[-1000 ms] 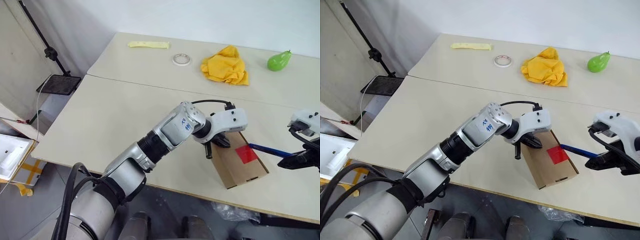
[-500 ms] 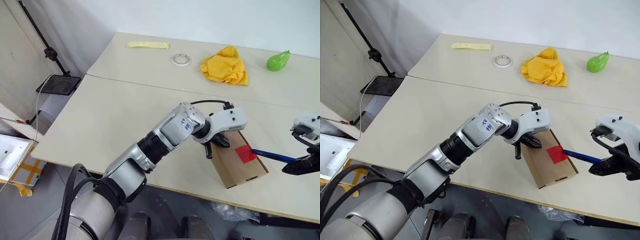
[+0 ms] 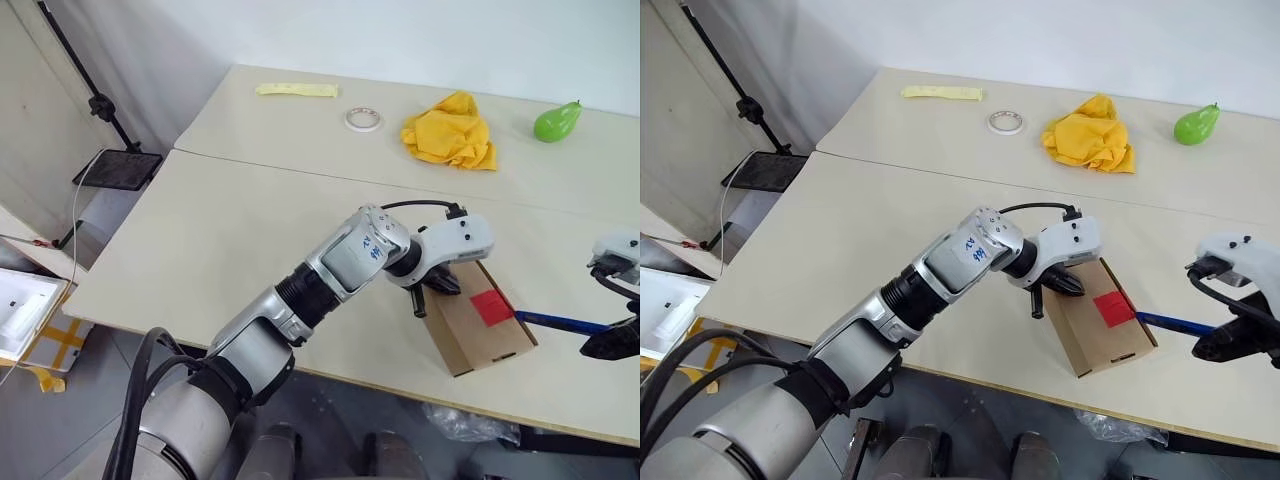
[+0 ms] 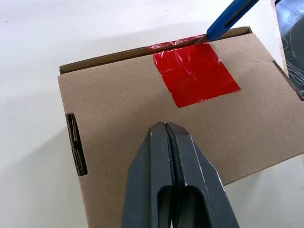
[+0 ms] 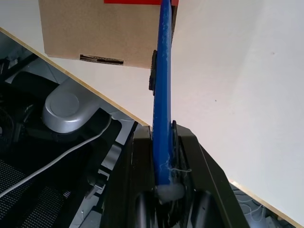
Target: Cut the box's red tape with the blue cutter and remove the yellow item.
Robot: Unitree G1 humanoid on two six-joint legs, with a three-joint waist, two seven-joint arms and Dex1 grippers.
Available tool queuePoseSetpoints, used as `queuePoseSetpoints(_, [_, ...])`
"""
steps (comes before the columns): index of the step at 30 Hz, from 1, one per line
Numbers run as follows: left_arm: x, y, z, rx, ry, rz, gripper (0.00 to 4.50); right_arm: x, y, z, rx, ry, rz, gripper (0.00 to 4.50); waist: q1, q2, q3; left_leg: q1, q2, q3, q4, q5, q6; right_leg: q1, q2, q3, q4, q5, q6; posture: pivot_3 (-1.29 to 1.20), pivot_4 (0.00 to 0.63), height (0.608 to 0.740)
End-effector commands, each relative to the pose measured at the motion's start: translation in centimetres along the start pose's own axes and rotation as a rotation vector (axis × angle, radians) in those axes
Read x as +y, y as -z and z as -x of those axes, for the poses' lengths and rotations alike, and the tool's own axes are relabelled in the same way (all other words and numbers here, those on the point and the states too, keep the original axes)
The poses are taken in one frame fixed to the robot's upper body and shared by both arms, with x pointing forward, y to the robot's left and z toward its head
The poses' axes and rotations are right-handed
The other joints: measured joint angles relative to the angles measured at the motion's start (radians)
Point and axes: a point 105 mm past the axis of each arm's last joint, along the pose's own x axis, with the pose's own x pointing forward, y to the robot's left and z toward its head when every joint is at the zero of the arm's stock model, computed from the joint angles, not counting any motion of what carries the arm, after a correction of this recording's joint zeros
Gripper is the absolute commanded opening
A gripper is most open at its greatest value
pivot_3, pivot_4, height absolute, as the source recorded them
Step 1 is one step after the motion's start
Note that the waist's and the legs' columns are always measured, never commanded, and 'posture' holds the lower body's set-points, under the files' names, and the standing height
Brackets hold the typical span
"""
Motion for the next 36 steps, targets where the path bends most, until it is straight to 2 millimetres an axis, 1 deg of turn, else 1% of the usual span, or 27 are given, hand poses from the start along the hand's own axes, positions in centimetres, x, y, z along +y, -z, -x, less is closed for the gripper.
queuePoseSetpoints(1, [1.2,3.9,-0.8,0.136,-0.072,0.079,0.02,1.9,0.2,1.2,0.012,-0.062,0.024,0.18,0.000,0.000,0.000,0.000,0.000,-0.001,0.000,0.000,0.000,0.000,0.000,0.000,-0.001,0.000,0.000,0.00,0.150,0.740])
queuePoseSetpoints(3, [1.4,4.0,-0.8,0.138,-0.074,0.077,0.02,1.9,0.5,1.9,0.008,-0.037,0.006,0.18,-0.001,0.000,0.000,0.000,0.000,-0.001,0.000,0.000,0.000,0.000,0.000,0.000,-0.003,0.000,0.001,0.00,0.150,0.740])
queuePoseSetpoints(4, [1.5,4.0,-0.8,0.140,-0.075,0.075,0.02,1.9,0.6,2.4,0.000,-0.029,-0.006,0.18,0.000,0.000,0.000,0.000,0.000,-0.002,-0.001,0.000,0.000,0.001,0.000,0.000,-0.008,0.001,0.001,0.00,0.150,0.740])
queuePoseSetpoints(6, [1.6,4.0,-0.8,0.141,-0.077,0.073,0.02,2.0,1.0,3.1,-0.028,-0.011,-0.024,0.18,0.000,0.000,0.000,-0.001,0.000,-0.002,-0.001,0.000,0.000,0.002,-0.001,0.000,-0.012,0.003,0.005,0.00,0.150,0.740])
queuePoseSetpoints(8, [1.7,3.9,-0.8,0.140,-0.078,0.069,0.02,2.6,1.2,3.9,-0.088,-0.007,-0.015,0.18,-0.001,-0.001,0.001,-0.002,-0.002,-0.002,-0.001,0.000,0.000,0.002,-0.003,0.000,-0.015,0.003,0.006,0.00,0.150,0.740])
queuePoseSetpoints(11, [1.8,3.8,-0.8,0.138,-0.075,0.064,0.02,2.3,1.0,5.1,-0.204,0.027,-0.024,0.18,-0.003,-0.005,0.003,-0.002,-0.003,-0.002,-0.001,-0.001,0.001,0.003,-0.004,0.000,-0.019,0.005,0.009,0.00,0.150,0.740])
queuePoseSetpoints(14, [1.7,3.7,-0.8,0.133,-0.070,0.059,0.02,-0.4,-0.5,6.6,-0.407,0.179,-0.036,0.18,-0.005,-0.009,0.005,-0.002,-0.005,-0.001,0.000,-0.001,0.002,0.004,-0.007,0.000,-0.019,0.006,0.010,0.00,0.150,0.740])
queuePoseSetpoints(15, [1.7,3.6,-0.8,0.131,-0.068,0.056,0.02,-1.4,-0.6,6.5,-0.440,0.227,-0.051,0.18,-0.005,-0.009,0.005,-0.002,-0.007,-0.001,0.000,0.000,0.002,0.004,-0.009,0.000,-0.019,0.007,0.011,0.00,0.150,0.740])
queuePoseSetpoints(16, [1.7,3.6,-0.9,0.129,-0.067,0.054,0.02,-2.0,-0.6,6.3,-0.453,0.252,-0.062,0.18,-0.005,-0.009,0.005,-0.002,-0.009,-0.001,-0.001,0.000,0.003,0.003,-0.011,0.000,-0.019,0.007,0.011,0.00,0.150,0.740])
queuePoseSetpoints(17, [1.7,3.6,-0.9,0.127,-0.065,0.054,0.02,-2.6,-0.6,5.8,-0.462,0.268,-0.077,0.18,-0.006,-0.009,0.005,-0.002,-0.010,-0.001,-0.001,0.000,0.003,0.003,-0.012,-0.001,-0.018,0.007,0.011,0.00,0.150,0.740])
queuePoseSetpoints(19, [1.6,3.4,-0.9,0.121,-0.059,0.050,0.02,-4.4,-0.5,3.1,-0.486,0.278,-0.133,0.18,-0.007,-0.009,0.005,-0.002,-0.011,-0.001,-0.001,0.001,0.004,0.002,-0.013,-0.001,-0.017,0.007,0.012,0.00,0.150,0.740])
queuePoseSetpoints(20, [1.6,3.4,-0.9,0.119,-0.058,0.050,0.02,-4.9,-0.4,2.1,-0.500,0.284,-0.150,0.18,-0.009,-0.010,0.005,-0.002,-0.011,-0.001,-0.001,0.001,0.005,0.002,-0.013,-0.001,-0.017,0.007,0.012,0.00,0.150,0.740])
queuePoseSetpoints(22, [1.6,3.3,-0.8,0.119,-0.058,0.046,0.02,-6.0,0.2,-1.2,-0.520,0.305,-0.187,0.18,-0.013,-0.009,0.005,-0.002,-0.013,-0.001,-0.001,0.001,0.006,0.001,-0.013,-0.001,-0.015,0.008,0.013,0.00,0.150,0.740])
queuePoseSetpoints(23, [1.6,3.3,-0.8,0.117,-0.059,0.043,0.02,-6.5,0.9,-2.7,-0.538,0.319,-0.206,0.18,-0.014,-0.009,0.005,-0.002,-0.015,-0.001,-0.001,0.002,0.007,0.000,-0.014,-0.001,-0.011,0.008,0.013,0.00,0.150,0.740])
queuePoseSetpoints(24, [1.7,3.2,-0.8,0.116,-0.060,0.043,0.02,-6.9,1.5,-3.7,-0.565,0.344,-0.214,0.18,-0.015,-0.007,0.004,-0.002,-0.016,-0.001,-0.001,0.002,0.007,-0.001,-0.015,-0.001,-0.009,0.008,0.013,0.00,0.150,0.740])
queuePoseSetpoints(25, [1.7,3.2,-0.7,0.114,-0.060,0.043,0.02,-7.2,1.9,-4.3,-0.592,0.362,-0.215,0.18,-0.016,-0.006,0.003,-0.002,-0.016,-0.001,-0.001,0.002,0.007,-0.002,-0.015,-0.001,-0.007,0.008,0.014,0.00,0.150,0.740])
queuePoseSetpoints(28, [1.8,3.1,-0.7,0.113,-0.067,0.042,0.02,-7.8,2.6,-4.8,-0.668,0.440,-0.209,0.18,-0.026,0.000,0.001,-0.002,-0.018,-0.001,0.000,0.003,0.009,-0.003,-0.017,-0.001,0.000,0.009,0.014,0.00,0.150,0.740])
queuePoseSetpoints(29, [1.9,3.0,-0.6,0.109,-0.071,0.044,0.02,-8.4,2.5,-5.4,-0.709,0.470,-0.220,0.18,-0.028,0.000,0.000,-0.001,-0.019,0.000,0.000,0.004,0.010,-0.003,-0.017,0.000,-0.001,0.009,0.014,0.00,0.150,0.740])
queuePoseSetpoints(30, [2.0,3.0,-0.5,0.104,-0.074,0.046,0.02,-8.9,2.7,-6.4,-0.728,0.480,-0.246,0.18,-0.030,-0.001,-0.001,-0.001,-0.019,0.000,0.000,0.004,0.010,-0.002,-0.017,-0.001,-0.001,0.009,0.014,0.00,0.150,0.740])
queuePoseSetpoints(31, [2.1,3.0,-0.4,0.100,-0.076,0.050,0.02,-9.1,2.9,-7.3,-0.735,0.477,-0.263,0.18,-0.032,-0.004,-0.002,0.000,-0.018,0.000,0.001,0.005,0.010,-0.001,-0.017,-0.001,-0.001,0.009,0.014,0.00,0.150,0.740])
queuePoseSetpoints(33, [2.2,2.9,-0.3,0.096,-0.081,0.054,0.02,-9.0,3.2,-8.7,-0.744,0.458,-0.269,0.18,-0.031,-0.003,-0.003,0.001,-0.016,0.000,0.001,0.006,0.011,0.000,-0.017,0.000,-0.001,0.009,0.015,0.00,0.150,0.740])
queuePoseSetpoints(35, [2.3,2.8,-0.2,0.087,-0.085,0.060,0.00,-8.8,3.3,-9.6,-0.760,0.436,-0.266,0.91,-0.030,0.003,-0.006,0.000,-0.016,0.000,0.001,0.007,0.011,0.000,-0.017,0.000,-0.001,0.009,0.015,0.00,0.150,0.740])
queuePoseSetpoints(36, [2.3,2.6,-0.1,0.074,-0.087,0.061,0.00,-8.8,3.1,-9.7,-0.776,0.429,-0.263,1.15,-0.030,0.006,-0.007,0.000,-0.016,0.000,0.001,0.007,0.011,-0.001,-0.017,0.000,-0.001,0.009,0.015,0.00,0.150,0.740])
